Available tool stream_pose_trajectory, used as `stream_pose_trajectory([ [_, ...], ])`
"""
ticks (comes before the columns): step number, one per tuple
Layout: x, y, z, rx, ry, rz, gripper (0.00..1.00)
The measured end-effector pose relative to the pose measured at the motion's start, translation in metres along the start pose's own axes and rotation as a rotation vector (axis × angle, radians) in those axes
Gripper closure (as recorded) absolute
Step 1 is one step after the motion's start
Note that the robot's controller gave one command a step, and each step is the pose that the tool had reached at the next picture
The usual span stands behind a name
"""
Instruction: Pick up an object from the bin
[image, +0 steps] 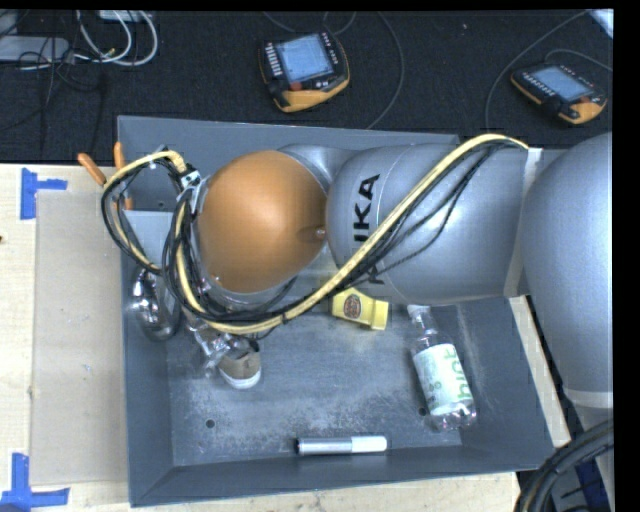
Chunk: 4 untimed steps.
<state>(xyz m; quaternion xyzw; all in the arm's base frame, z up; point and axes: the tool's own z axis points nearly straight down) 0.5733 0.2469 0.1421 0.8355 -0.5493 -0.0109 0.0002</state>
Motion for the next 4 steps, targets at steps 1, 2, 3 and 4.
stream_pose_trajectory([
  [1, 0.015, -0.023, -0.108, 0.001, -0.003, -0.431, 1.0],
  [2, 0.061, -0.023, -0.068, -0.005, -0.006, -0.259, 1.0],
  [3, 0.014, -0.019, -0.046, -0.012, -0.012, -0.244, 1.0],
  [4, 0.017, 0.004, -0.073, -0.015, -0.016, -0.286, 1.0],
])
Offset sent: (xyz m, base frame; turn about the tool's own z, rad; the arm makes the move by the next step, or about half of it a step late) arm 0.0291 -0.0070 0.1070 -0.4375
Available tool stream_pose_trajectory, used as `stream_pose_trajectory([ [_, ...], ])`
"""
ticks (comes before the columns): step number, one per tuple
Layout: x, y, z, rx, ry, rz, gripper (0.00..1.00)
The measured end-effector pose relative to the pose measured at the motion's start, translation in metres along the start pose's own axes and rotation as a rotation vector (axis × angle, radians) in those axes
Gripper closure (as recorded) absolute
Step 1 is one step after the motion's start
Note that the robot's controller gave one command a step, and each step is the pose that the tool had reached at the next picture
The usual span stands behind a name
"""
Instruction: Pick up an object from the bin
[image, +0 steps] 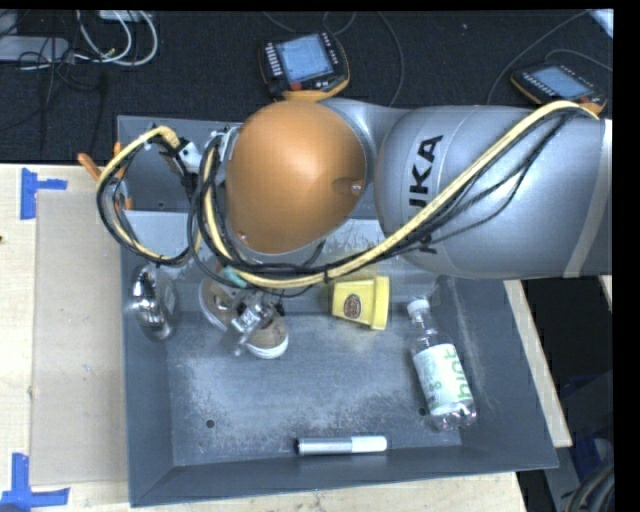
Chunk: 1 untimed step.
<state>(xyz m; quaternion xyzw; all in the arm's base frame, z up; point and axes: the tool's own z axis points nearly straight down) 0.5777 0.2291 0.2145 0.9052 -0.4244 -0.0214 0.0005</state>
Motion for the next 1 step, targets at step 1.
stream_pose_trajectory([
  [1, 0.058, 0.0111, 0.089, -0.01, -0.006, -0.101, 1.0],
])
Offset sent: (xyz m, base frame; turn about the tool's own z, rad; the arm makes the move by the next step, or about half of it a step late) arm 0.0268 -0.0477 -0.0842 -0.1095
